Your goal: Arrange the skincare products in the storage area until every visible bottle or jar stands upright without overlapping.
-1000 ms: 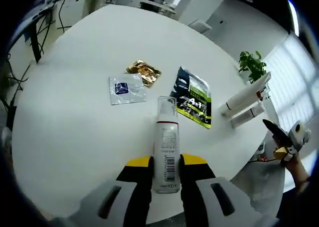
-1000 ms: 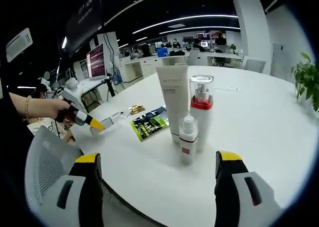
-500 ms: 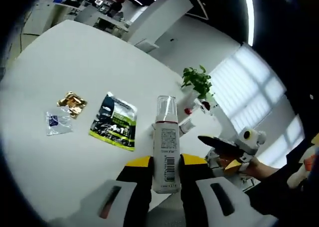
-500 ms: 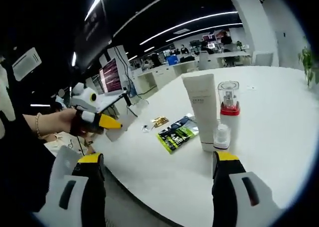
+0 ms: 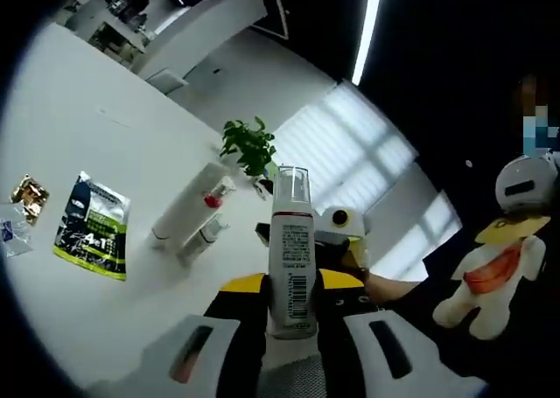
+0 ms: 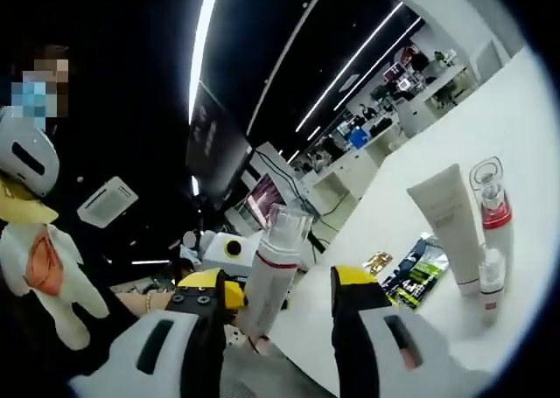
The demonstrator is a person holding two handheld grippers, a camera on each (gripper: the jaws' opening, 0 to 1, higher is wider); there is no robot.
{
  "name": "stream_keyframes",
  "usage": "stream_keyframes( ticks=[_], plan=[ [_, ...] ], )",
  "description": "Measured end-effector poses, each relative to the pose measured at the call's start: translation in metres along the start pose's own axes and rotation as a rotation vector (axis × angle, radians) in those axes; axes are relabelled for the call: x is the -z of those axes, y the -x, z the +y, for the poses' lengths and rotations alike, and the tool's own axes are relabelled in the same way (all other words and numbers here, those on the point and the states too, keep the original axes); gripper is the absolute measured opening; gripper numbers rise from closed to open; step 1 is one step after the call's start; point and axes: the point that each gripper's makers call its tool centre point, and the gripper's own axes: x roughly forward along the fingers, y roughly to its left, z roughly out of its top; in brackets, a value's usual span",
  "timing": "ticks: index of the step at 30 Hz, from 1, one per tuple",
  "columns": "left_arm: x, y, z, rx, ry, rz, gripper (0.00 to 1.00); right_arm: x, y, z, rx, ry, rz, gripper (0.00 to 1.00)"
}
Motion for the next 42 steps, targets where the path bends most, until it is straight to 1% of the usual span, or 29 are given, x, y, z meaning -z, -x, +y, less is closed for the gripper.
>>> stream_keyframes(
  ticks=[3,5,7,9,12,15,16,17,19,20,21,22,23,24,25,26,27,28,29,30,31,32,33,34,37,39,40,41,42],
  plan=[
    [-0.001,-0.004,-0.013,0.062,0.003,-0.004,0.22,0.0,-0.005,0.006,-0.023,-0.02,-0.008,0.42],
    [-0.001,-0.006,-0.019,0.091,0.007,-0.005,0.22,-0.002,-0.008,0.013,-0.05,-0.038,-0.018,0.38],
    [-0.001,-0.007,-0.021,0.101,0.01,0.001,0.22,-0.005,-0.01,0.021,-0.09,-0.059,-0.034,0.31],
    [-0.001,-0.008,-0.021,0.101,0.011,0.004,0.22,-0.006,-0.011,0.026,-0.105,-0.066,-0.035,0.24],
    [-0.001,-0.008,-0.019,0.095,0.014,0.002,0.22,-0.007,-0.012,0.024,-0.085,-0.067,-0.038,0.23],
    [-0.005,-0.009,-0.013,0.062,0.007,-0.012,0.2,-0.01,-0.012,0.018,-0.035,-0.051,-0.048,0.23],
    [-0.008,-0.01,-0.01,0.034,-0.014,-0.018,0.2,-0.011,-0.011,0.012,0.011,-0.029,-0.049,0.23],
    [-0.011,-0.01,-0.005,0.002,-0.038,-0.027,0.2,-0.012,-0.011,0.009,0.036,-0.024,-0.047,0.23],
    [-0.014,-0.012,0.003,-0.074,-0.088,-0.022,0.21,-0.012,-0.011,0.001,0.112,-0.026,-0.035,0.22],
    [-0.012,-0.013,0.005,-0.097,-0.115,-0.001,0.22,-0.01,-0.012,0.001,0.131,0.009,-0.01,0.22],
    [-0.006,-0.016,0.008,-0.128,-0.161,0.05,0.22,-0.009,-0.013,0.0,0.154,0.049,0.007,0.22],
    [-0.004,-0.018,0.01,-0.157,-0.206,0.077,0.22,-0.007,-0.014,-0.003,0.189,0.077,0.034,0.22],
    [-0.005,-0.02,0.016,-0.211,-0.267,0.089,0.23,-0.007,-0.015,-0.006,0.223,0.108,0.05,0.22],
    [-0.007,-0.021,0.019,-0.244,-0.304,0.094,0.23,-0.008,-0.016,-0.006,0.244,0.116,0.051,0.22],
    [-0.009,-0.021,0.022,-0.289,-0.346,0.102,0.24,-0.009,-0.017,-0.011,0.29,0.105,0.054,0.22],
    [-0.01,-0.021,0.024,-0.305,-0.36,0.105,0.24,-0.009,-0.017,-0.012,0.304,0.101,0.055,0.22],
    [-0.013,-0.021,0.028,-0.37,-0.414,0.109,0.24,-0.011,-0.016,-0.017,0.352,0.098,0.051,0.22],
    [-0.015,-0.021,0.031,-0.405,-0.454,0.116,0.24,-0.011,-0.015,-0.019,0.383,0.088,0.052,0.22],
    [-0.016,-0.02,0.035,-0.459,-0.517,0.141,0.23,-0.009,-0.013,-0.025,0.431,0.078,0.063,0.22],
    [-0.016,-0.019,0.038,-0.513,-0.579,0.166,0.23,-0.008,-0.012,-0.028,0.461,0.074,0.07,0.22],
    [-0.016,-0.019,0.039,-0.531,-0.597,0.173,0.23,-0.007,-0.011,-0.031,0.487,0.083,0.078,0.22],
    [-0.019,-0.019,0.04,-0.605,-0.693,0.184,0.22,-0.007,-0.01,-0.033,0.514,0.092,0.079,0.22],
    [-0.019,-0.019,0.041,-0.634,-0.72,0.186,0.22,-0.008,-0.011,-0.035,0.554,0.108,0.054,0.22],
    [-0.02,-0.017,0.044,-0.689,-0.756,0.195,0.22,-0.007,-0.013,-0.034,0.555,0.105,0.049,0.22],
    [-0.018,-0.014,0.05,-0.749,-0.796,0.216,0.21,-0.003,-0.017,-0.033,0.565,0.085,0.053,0.21],
    [-0.016,-0.014,0.052,-0.739,-0.767,0.205,0.2,-0.001,-0.017,-0.031,0.565,0.114,0.076,0.21],
    [-0.014,-0.014,0.052,-0.723,-0.734,0.198,0.2,-0.001,-0.016,-0.029,0.557,0.143,0.098,0.21],
    [-0.013,-0.014,0.051,-0.688,-0.678,0.181,0.2,-0.001,-0.017,-0.028,0.544,0.151,0.104,0.21],
    [-0.013,-0.013,0.052,-0.674,-0.646,0.174,0.19,0.0,-0.019,-0.023,0.488,0.157,0.122,0.21]
  ],
)
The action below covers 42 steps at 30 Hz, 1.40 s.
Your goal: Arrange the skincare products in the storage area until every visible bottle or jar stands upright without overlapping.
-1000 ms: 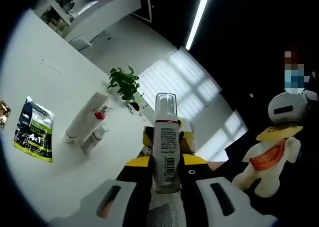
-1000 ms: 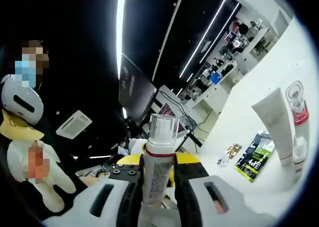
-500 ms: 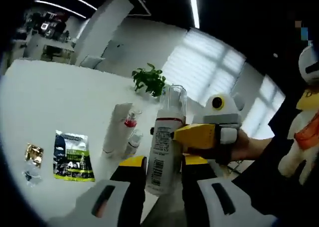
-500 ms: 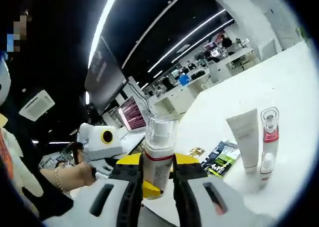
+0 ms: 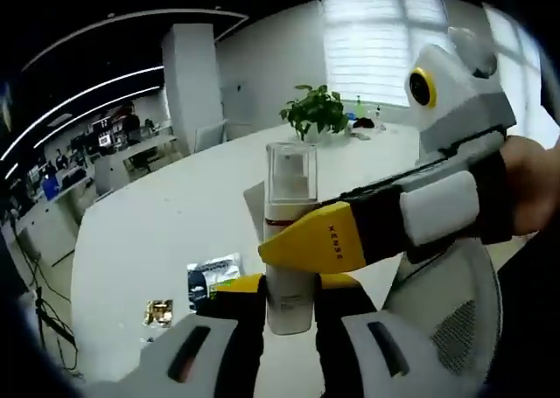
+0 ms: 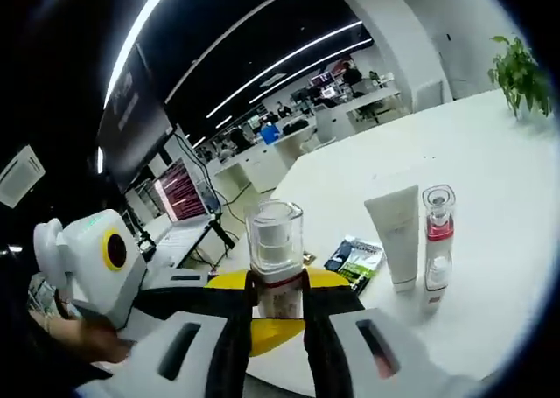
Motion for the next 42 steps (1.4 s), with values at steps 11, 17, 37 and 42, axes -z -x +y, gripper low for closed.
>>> stream_keyframes(
  ticks=[11,17,37,42],
  plan=[
    [-0.028,0.021,-0.029,0.455,0.342,-0.132,0.19,-0.032,0.021,0.027,-0.312,0.152,-0.068,0.22],
    [-0.034,0.032,-0.04,0.583,0.311,-0.124,0.19,-0.061,0.035,0.038,-0.448,0.203,-0.107,0.22],
    [-0.046,0.057,-0.079,0.814,0.264,-0.123,0.19,-0.035,0.05,0.064,-0.632,0.166,0.02,0.23],
    [-0.043,0.033,-0.047,0.598,0.277,-0.133,0.21,-0.04,0.034,0.032,-0.424,0.122,0.002,0.22]
  ],
)
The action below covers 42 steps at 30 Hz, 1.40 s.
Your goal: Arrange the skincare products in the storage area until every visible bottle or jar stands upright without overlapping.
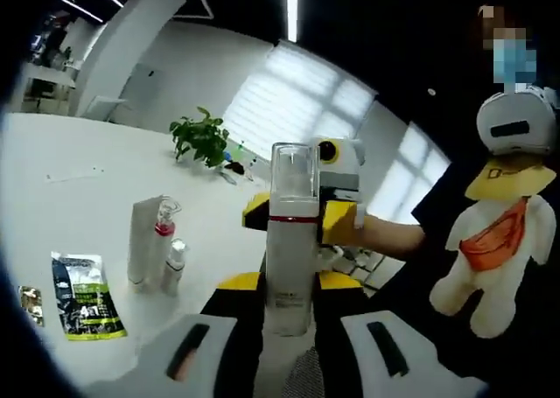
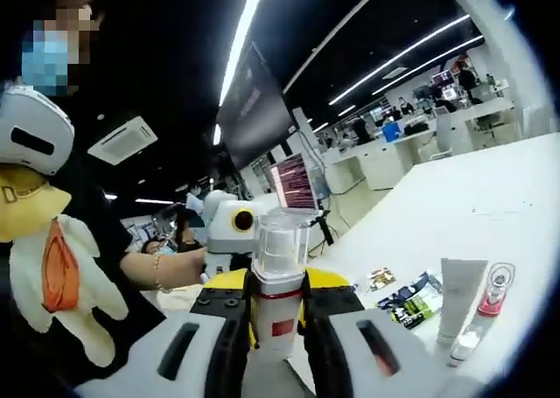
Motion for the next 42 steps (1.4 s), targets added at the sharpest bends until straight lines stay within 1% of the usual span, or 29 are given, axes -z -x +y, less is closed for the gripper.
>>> stream_keyframes(
  ticks=[1,2,3,4,5,6,8,9,10,12,14,15,16,17,18,19,20,22,23,24,25,27,29,31,33,36,37,40,42],
  plan=[
    [-0.001,-0.002,0.012,-0.073,0.001,-0.009,0.21,0.0,-0.001,-0.014,0.089,0.0,-0.012,0.22],
    [0.0,-0.003,0.014,-0.091,0.003,-0.01,0.2,0.001,-0.001,-0.018,0.114,-0.001,-0.015,0.22],
    [0.005,-0.006,0.025,-0.162,-0.015,0.02,0.18,0.005,-0.002,-0.035,0.217,-0.018,-0.015,0.22],
    [0.005,-0.007,0.03,-0.198,-0.061,0.023,0.18,0.008,-0.002,-0.042,0.258,-0.032,-0.012,0.22],
    [0.006,-0.009,0.039,-0.27,-0.104,0.036,0.18,0.011,-0.003,-0.052,0.323,-0.061,-0.012,0.22],
    [0.007,-0.01,0.043,-0.314,-0.121,0.047,0.18,0.013,-0.003,-0.058,0.365,-0.088,-0.021,0.22],
    [0.006,-0.013,0.051,-0.405,-0.192,0.06,0.2,0.016,-0.006,-0.061,0.404,-0.174,-0.048,0.22],
    [0.006,-0.015,0.053,-0.447,-0.233,0.069,0.22,0.016,-0.008,-0.061,0.415,-0.191,-0.057,0.22],
    [0.004,-0.014,0.056,-0.494,-0.275,0.074,0.23,0.017,-0.009,-0.063,0.438,-0.192,-0.07,0.22],
    [0.005,-0.016,0.055,-0.552,-0.341,0.1,0.24,0.021,-0.012,-0.063,0.461,-0.186,-0.063,0.22],
    [0.009,-0.01,0.064,-0.623,-0.415,0.163,0.22,0.022,-0.013,-0.062,0.468,-0.176,-0.059,0.22],
    [0.01,-0.009,0.066,-0.635,-0.432,0.18,0.21,0.023,-0.014,-0.062,0.468,-0.175,-0.054,0.22],
    [0.013,-0.008,0.066,-0.642,-0.417,0.193,0.21,0.023,-0.014,-0.06,0.461,-0.154,-0.043,0.22],
    [0.012,-0.009,0.065,-0.629,-0.406,0.185,0.2,0.022,-0.014,-0.06,0.456,-0.146,-0.047,0.22],
    [0.009,-0.009,0.063,-0.575,-0.341,0.137,0.2,0.02,-0.014,-0.06,0.451,-0.139,-0.051,0.22],
    [0.007,-0.007,0.062,-0.541,-0.272,0.106,0.19,0.014,-0.016,-0.056,0.397,-0.115,-0.076,0.21],
    [0.007,-0.005,0.062,-0.503,-0.217,0.085,0.18,0.011,-0.017,-0.05,0.347,-0.125,-0.083,0.21],
    [0.001,-0.007,0.049,-0.38,-0.168,0.049,0.18,0.005,-0.014,-0.045,0.28,-0.134,-0.111,0.2],
    [-0.001,-0.006,0.043,-0.352,-0.193,0.054,0.18,0.002,-0.013,-0.037,0.216,-0.124,-0.112,0.21],
    [-0.002,-0.004,0.037,-0.3,-0.22,0.066,0.18,0.0,-0.011,-0.032,0.177,-0.112,-0.106,0.21],
    [-0.002,-0.005,0.03,-0.258,-0.209,0.071,0.18,-0.002,-0.009,-0.024,0.122,-0.06,-0.093,0.22],
    [-0.005,-0.003,0.021,-0.182,-0.167,0.044,0.18,-0.007,-0.004,-0.012,0.046,-0.009,-0.093,0.22],
    [-0.009,-0.001,0.007,-0.073,-0.106,0.025,0.18,-0.011,0.0,-0.003,-0.022,-0.006,-0.092,0.23],
    [-0.012,-0.001,-0.003,-0.006,-0.089,0.019,0.18,-0.016,0.005,0.003,-0.073,0.008,-0.079,0.23],
    [-0.014,-0.002,-0.012,0.053,-0.077,0.024,0.19,-0.022,0.007,0.009,-0.098,0.06,-0.073,0.24],
    [-0.015,-0.006,-0.016,0.079,-0.103,0.044,0.18,-0.04,0.008,0.014,-0.113,0.065,-0.126,0.25],
    [-0.014,-0.008,-0.018,0.088,-0.127,0.056,0.18,-0.042,0.008,0.014,-0.108,0.071,-0.124,0.25],
    [-0.015,-0.01,-0.022,0.109,-0.113,0.049,0.18,-0.042,0.009,0.02,-0.125,0.119,-0.103,0.24],
    [-0.015,-0.011,-0.025,0.123,-0.117,0.048,0.18,-0.043,0.009,0.022,-0.126,0.112,-0.102,0.23]
  ],
)
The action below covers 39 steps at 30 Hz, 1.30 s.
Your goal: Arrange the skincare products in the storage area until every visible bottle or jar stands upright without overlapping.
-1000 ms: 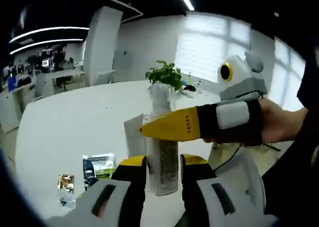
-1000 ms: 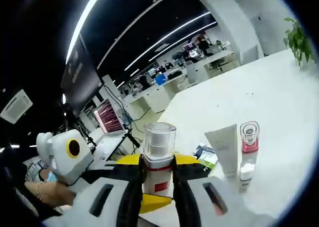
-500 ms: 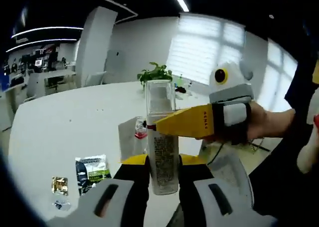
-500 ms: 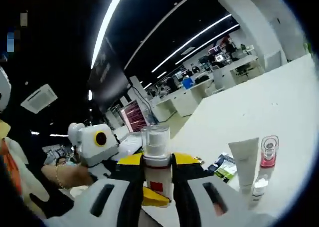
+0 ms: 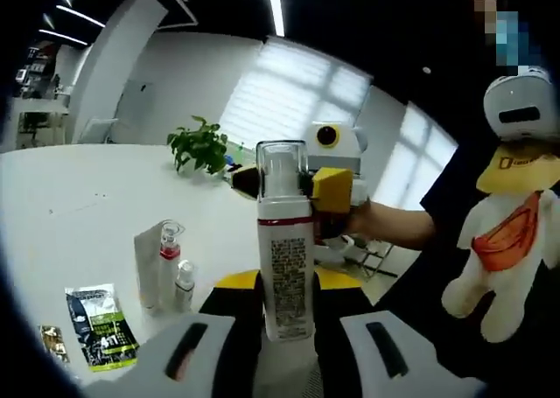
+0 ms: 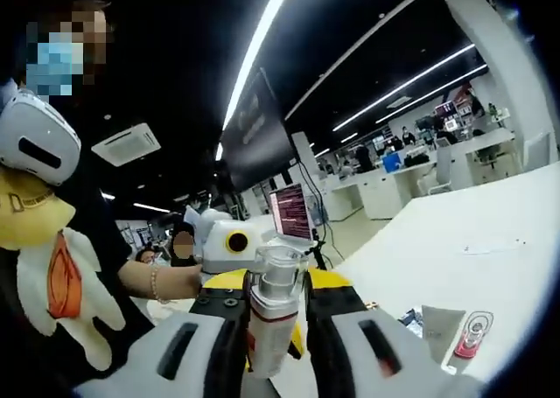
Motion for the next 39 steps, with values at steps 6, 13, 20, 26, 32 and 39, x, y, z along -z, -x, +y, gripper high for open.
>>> stream_keyframes(
  ticks=[6,13,20,26,32,39],
  plan=[
    [0.019,-0.005,0.016,-0.102,-0.166,0.135,0.18,0.016,0.002,-0.003,0.084,0.101,0.077,0.22],
    [0.034,-0.011,0.038,-0.25,-0.244,0.227,0.21,0.035,0.001,-0.01,0.222,0.28,0.169,0.21],
    [0.035,-0.009,0.044,-0.285,-0.368,0.278,0.27,0.045,0.007,-0.012,0.226,0.316,0.206,0.21],
    [0.039,-0.009,0.044,-0.265,-0.364,0.285,0.26,0.055,0.015,-0.014,0.229,0.343,0.24,0.21],
    [0.047,-0.018,0.046,-0.256,-0.353,0.296,0.22,0.061,0.021,-0.021,0.244,0.353,0.242,0.21],
    [0.05,-0.029,0.055,-0.255,-0.338,0.29,0.23,0.066,0.03,-0.029,0.268,0.332,0.214,0.21]
  ],
)
